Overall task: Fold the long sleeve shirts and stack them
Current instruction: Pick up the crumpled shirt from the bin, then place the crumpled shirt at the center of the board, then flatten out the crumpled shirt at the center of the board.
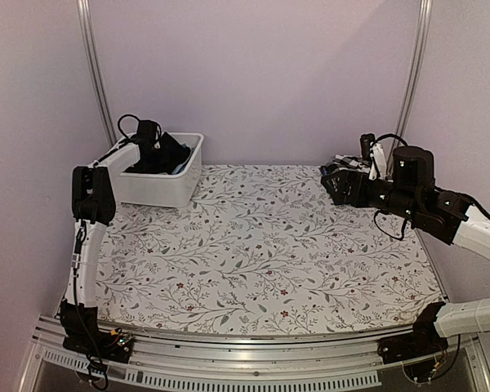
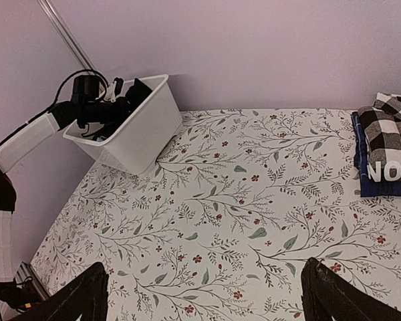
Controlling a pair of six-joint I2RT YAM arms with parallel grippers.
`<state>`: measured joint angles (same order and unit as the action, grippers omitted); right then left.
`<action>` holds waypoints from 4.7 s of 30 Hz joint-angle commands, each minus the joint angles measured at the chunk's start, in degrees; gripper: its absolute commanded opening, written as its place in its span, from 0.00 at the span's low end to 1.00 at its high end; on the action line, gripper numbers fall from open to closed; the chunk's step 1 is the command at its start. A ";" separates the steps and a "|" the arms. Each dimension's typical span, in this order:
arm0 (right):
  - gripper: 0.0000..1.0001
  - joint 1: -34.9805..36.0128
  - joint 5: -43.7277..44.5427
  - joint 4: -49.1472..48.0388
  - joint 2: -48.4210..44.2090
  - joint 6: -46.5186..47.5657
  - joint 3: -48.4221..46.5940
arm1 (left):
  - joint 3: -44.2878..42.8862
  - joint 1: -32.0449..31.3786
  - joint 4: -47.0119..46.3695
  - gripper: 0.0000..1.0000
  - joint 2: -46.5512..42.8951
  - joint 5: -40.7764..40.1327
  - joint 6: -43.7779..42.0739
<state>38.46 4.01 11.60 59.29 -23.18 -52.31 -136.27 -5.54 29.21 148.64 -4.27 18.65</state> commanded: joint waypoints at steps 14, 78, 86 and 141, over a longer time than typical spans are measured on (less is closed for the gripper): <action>0.99 0.04 -1.55 -1.73 0.03 -0.21 0.26 | 8.65 -1.88 -10.86 0.00 -22.76 5.51 -4.64; 0.99 0.04 2.26 -2.28 0.12 4.07 2.29 | 50.02 -35.80 -24.96 0.00 -41.96 26.65 5.39; 0.99 0.04 -2.23 -3.07 4.60 1.76 5.00 | 52.47 -36.26 -22.97 0.00 -39.61 27.05 5.69; 0.77 0.82 -15.77 -11.68 27.12 -8.27 10.75 | 70.26 -46.73 -21.81 0.12 -41.34 15.61 20.52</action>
<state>39.00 -11.79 -0.01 89.34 -31.90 -43.79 -61.08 -50.87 9.96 105.69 9.15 40.62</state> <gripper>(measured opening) 0.771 0.207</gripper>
